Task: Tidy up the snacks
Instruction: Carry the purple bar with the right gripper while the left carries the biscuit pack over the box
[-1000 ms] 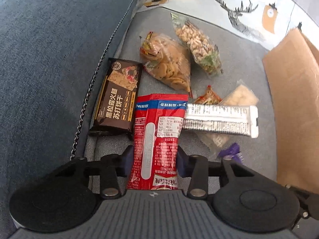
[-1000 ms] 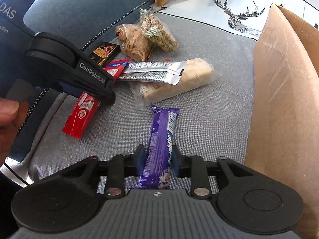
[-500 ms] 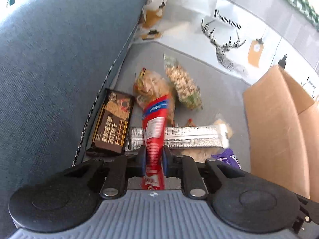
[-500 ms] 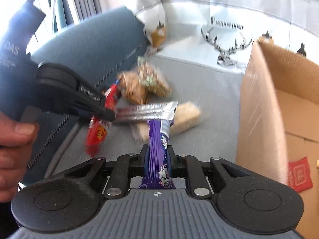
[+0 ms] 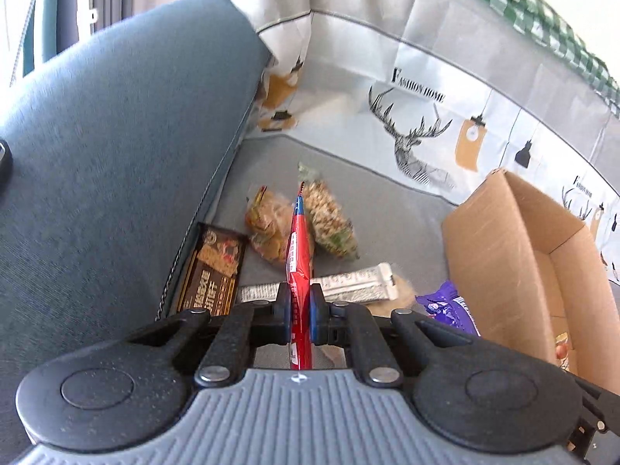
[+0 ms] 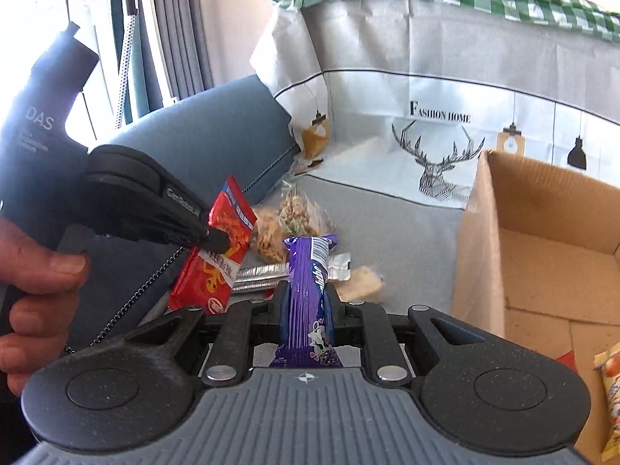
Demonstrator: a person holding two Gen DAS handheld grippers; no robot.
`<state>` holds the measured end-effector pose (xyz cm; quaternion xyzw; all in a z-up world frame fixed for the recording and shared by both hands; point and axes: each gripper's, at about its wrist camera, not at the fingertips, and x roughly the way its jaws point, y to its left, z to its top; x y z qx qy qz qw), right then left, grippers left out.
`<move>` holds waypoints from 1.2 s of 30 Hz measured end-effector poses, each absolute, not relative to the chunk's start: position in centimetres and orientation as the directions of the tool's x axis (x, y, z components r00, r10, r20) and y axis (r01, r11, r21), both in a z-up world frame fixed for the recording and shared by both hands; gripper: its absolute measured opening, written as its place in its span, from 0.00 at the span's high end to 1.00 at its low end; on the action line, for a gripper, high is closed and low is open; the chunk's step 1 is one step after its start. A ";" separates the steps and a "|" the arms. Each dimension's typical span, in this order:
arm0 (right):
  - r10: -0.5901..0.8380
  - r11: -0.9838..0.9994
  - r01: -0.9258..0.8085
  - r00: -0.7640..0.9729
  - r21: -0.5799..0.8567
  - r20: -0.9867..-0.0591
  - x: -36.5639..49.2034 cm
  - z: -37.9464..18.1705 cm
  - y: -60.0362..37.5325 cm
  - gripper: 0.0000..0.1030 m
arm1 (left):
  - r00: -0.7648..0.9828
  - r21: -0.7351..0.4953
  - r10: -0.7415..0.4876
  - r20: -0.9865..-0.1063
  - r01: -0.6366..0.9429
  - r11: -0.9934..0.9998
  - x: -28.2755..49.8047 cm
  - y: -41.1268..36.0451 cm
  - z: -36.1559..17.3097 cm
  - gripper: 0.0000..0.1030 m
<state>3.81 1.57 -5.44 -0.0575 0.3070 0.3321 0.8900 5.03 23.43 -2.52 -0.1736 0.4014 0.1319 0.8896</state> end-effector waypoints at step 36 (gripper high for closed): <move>0.404 0.914 -0.375 0.834 0.151 -0.375 6.8 -0.1 -18.6 0.82 | 0.880 -0.171 0.059 -0.472 -0.157 0.973 6.1 11.9 3.2 0.91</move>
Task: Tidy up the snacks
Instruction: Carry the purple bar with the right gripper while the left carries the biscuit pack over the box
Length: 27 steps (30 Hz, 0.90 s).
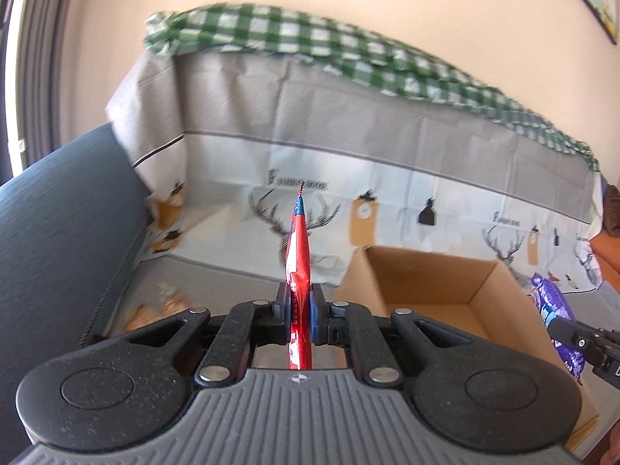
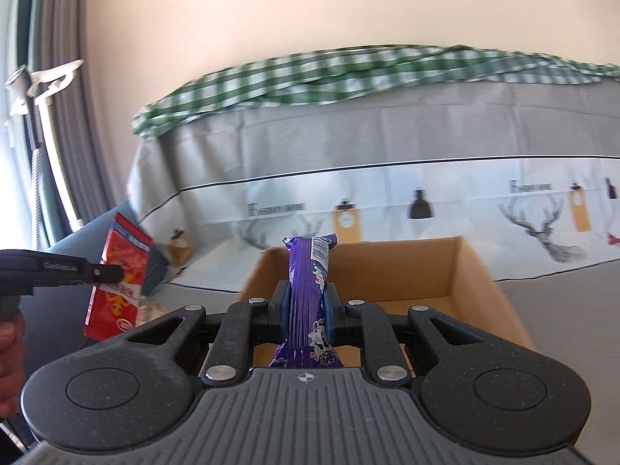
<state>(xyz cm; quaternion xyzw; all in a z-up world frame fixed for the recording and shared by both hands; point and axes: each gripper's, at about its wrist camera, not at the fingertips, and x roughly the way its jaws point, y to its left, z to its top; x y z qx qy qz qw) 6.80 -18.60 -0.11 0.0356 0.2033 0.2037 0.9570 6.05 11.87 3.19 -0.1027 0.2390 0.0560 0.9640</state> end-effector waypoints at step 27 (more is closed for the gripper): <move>0.303 0.952 -0.289 0.862 0.096 -0.407 7.7 -0.6 -22.3 0.82 | 0.910 -0.160 -0.165 -0.382 0.111 0.981 8.4 2.0 2.5 0.91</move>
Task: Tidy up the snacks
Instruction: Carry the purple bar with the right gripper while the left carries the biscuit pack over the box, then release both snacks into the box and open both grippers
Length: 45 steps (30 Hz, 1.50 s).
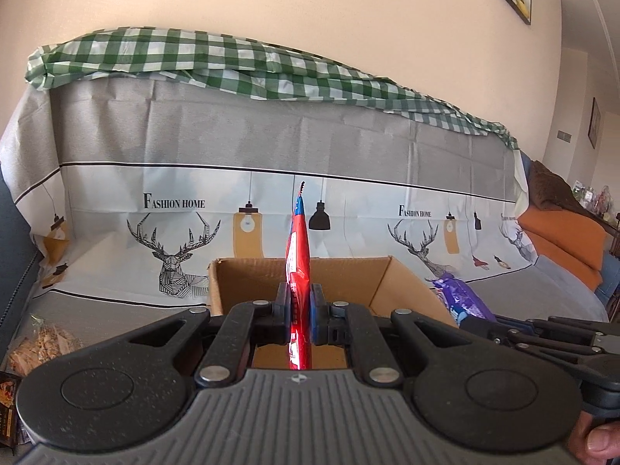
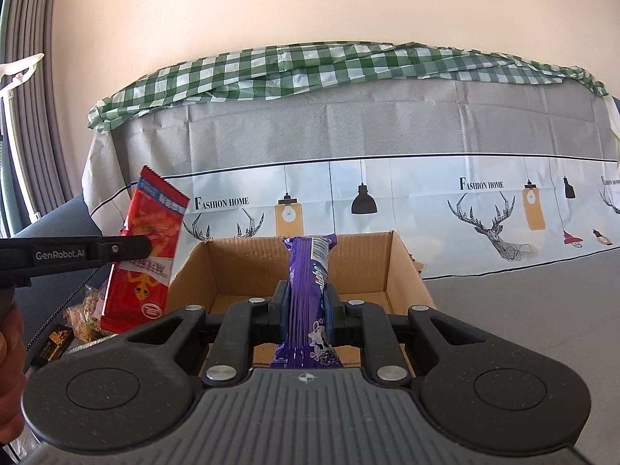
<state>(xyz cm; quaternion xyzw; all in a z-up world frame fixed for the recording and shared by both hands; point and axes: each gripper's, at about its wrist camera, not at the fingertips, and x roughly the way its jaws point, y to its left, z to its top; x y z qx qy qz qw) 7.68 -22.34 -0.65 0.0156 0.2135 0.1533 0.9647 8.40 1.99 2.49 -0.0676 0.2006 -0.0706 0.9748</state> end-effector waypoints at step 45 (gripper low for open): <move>0.261 0.961 -0.277 0.863 0.027 -0.433 7.7 -0.8 -21.3 0.32 | 0.892 -0.249 -0.227 -0.392 0.135 0.959 9.0 2.8 2.4 0.73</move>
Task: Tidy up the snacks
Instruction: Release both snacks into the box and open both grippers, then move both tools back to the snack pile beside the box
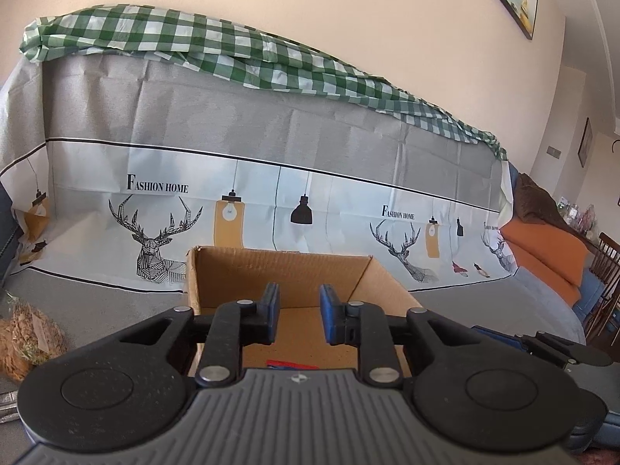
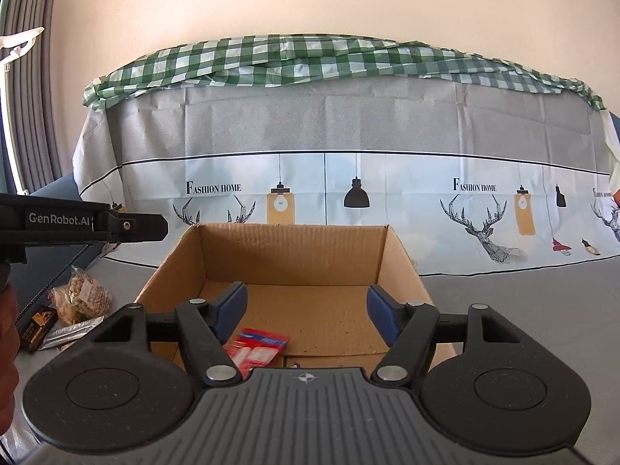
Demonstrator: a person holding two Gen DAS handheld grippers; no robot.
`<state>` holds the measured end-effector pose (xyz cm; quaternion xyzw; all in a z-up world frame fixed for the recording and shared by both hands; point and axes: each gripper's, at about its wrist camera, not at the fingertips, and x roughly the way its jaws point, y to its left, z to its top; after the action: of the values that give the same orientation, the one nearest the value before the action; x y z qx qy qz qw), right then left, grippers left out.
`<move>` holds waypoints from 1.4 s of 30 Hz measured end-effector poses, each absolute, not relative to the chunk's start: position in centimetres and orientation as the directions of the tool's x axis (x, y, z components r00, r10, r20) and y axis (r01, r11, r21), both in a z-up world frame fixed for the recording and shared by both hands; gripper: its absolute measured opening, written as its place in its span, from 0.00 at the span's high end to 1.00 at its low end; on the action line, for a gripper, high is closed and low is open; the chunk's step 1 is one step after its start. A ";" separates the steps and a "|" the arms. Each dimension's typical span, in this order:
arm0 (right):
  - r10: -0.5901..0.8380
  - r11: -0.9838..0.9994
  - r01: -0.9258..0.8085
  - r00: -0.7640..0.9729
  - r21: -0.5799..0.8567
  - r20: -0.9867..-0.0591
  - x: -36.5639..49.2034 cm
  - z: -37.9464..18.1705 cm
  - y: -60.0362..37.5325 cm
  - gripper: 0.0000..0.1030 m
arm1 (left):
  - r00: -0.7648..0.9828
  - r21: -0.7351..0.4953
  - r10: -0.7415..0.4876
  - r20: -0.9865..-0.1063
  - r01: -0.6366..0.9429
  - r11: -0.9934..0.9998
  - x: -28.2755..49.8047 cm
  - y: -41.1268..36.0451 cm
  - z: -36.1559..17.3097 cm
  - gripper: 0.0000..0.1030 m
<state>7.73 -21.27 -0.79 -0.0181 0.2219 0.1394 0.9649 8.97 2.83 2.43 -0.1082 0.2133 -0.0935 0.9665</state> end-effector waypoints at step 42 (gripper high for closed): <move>0.374 0.923 -0.379 0.832 0.072 -0.410 6.5 -0.8 -13.3 0.55 | 0.906 -0.198 -0.002 -0.422 -0.090 0.976 5.8 13.5 3.6 0.60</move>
<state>6.54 -13.27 -0.80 -0.0061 0.2130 0.1966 0.9570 5.79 13.52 3.58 -0.1072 0.2151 0.0225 0.9704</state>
